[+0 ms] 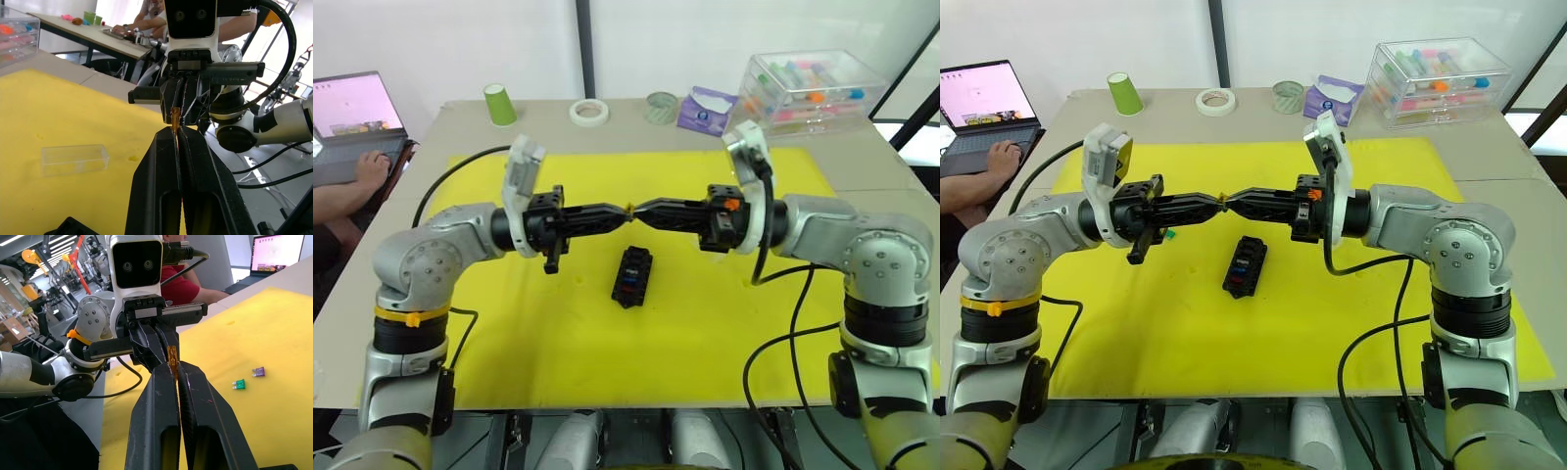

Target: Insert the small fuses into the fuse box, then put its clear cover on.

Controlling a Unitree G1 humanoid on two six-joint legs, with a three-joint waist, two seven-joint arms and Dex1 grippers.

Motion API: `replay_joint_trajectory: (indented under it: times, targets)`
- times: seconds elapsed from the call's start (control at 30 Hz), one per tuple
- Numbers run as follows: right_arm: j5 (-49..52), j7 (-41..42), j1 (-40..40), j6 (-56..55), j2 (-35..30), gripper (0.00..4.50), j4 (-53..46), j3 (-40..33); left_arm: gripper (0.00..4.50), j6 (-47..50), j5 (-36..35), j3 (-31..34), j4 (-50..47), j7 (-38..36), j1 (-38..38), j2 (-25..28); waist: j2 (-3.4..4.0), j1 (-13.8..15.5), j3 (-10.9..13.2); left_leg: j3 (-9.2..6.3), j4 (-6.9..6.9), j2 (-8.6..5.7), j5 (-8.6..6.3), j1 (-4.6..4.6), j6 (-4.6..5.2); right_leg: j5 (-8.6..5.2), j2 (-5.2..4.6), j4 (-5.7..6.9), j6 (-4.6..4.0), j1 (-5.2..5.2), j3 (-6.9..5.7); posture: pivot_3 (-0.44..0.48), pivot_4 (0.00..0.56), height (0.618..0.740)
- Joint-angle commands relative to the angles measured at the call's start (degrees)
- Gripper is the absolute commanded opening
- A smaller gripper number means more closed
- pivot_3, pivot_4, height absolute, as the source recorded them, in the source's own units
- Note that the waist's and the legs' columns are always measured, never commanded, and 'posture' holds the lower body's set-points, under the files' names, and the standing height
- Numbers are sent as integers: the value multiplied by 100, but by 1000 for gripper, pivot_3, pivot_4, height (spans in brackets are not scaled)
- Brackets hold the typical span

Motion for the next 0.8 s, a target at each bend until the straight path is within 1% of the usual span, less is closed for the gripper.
replay_joint_trajectory:
  times: [0.03, 0.17, 0.2, 0.27, 0.37, 0.47, 0.53, 0.6, 0.63, 0.7, 0.8]
  targets:
    - [135, 11, -132, -58, -4, 47, -89, -92, 0, -17, -115, 25, -96, 1, -17, 60, 0, -1, 0, 0, 0, 0, 0, 0, 0, 0, 0, 0, 0, 0, 0, 0, 150, 740]
    - [126, 16, -156, -68, -14, 47, -37, -95, 0, 44, -118, 2, -25, 13, -58, 106, 0, -1, 0, 0, 0, 0, 0, 0, 0, 0, 0, 0, 0, 0, 0, 0, 150, 740]
    - [127, 10, -156, -67, -12, 13, -32, -97, 231, 46, -101, -4, -11, 15, -60, 127, 0, -2, 0, 0, 0, 0, 0, 0, 0, 0, 0, 0, 0, 0, 0, 0, 150, 740]
    - [125, 27, -145, -49, -48, 0, -73, -80, 683, -15, 15, -72, -22, -180, 19, 333, 0, -7, 0, 0, 0, 0, 0, 0, 0, 0, 0, 0, 0, 0, 0, 0, 150, 740]
    - [-45, 89, -162, -53, -191, 0, -150, 29, 1665, -368, 357, -200, 14, -491, 249, 669, 1, -21, 1, 0, -3, 0, 0, 1, 0, 0, 1, -1, 0, -1, 1, 0, 150, 740]
    - [-531, 120, -250, -57, -581, 0, -355, 383, 2804, -912, 769, -298, -76, -893, 708, 1030, 6, -25, 3, 1, -7, 0, 0, 3, 0, 0, 1, -2, 0, -1, 1, 0, 150, 740]
    - [-869, -1, -336, -20, -778, 0, -477, 653, 3467, -1422, 1092, -395, -162, -1100, 986, 1148, 6, -18, 4, 2, -8, 1, 0, 3, 0, 0, 1, -4, -1, -2, 1, 0, 150, 740]
    - [-1372, -189, -440, -57, -920, 0, -642, 1031, 4247, -2246, 1634, -583, -170, -1285, 1347, 1177, 6, 3, 4, 3, -9, 1, 0, 3, 0, 0, 1, -9, -1, -1, 1, 0, 150, 740]
    - [-1579, -206, -467, -94, -982, 0, -743, 1220, 4469, -2633, 1918, -702, -113, -1353, 1489, 1191, 6, 13, 4, 4, -9, 1, 0, 3, 0, 0, -1, -10, -1, 0, 1, 0, 150, 740]
    - [-1949, -190, -459, -189, -1092, 0, -973, 1572, 4469, -3155, 2260, -861, -19, -1480, 1680, 1179, 6, 88, 4, 7, -10, 1, 0, 3, 0, 0, -1, -18, -1, 2, 2, 0, 150, 740]
    - [-2355, -193, -377, -256, -1131, 0, -1199, 1940, 4469, -3404, 2329, -878, 28, -1324, 1739, 933, 6, 151, 5, 8, -9, 1, 0, 2, 1, 0, -3, -21, -1, 4, 2, 0, 150, 740]
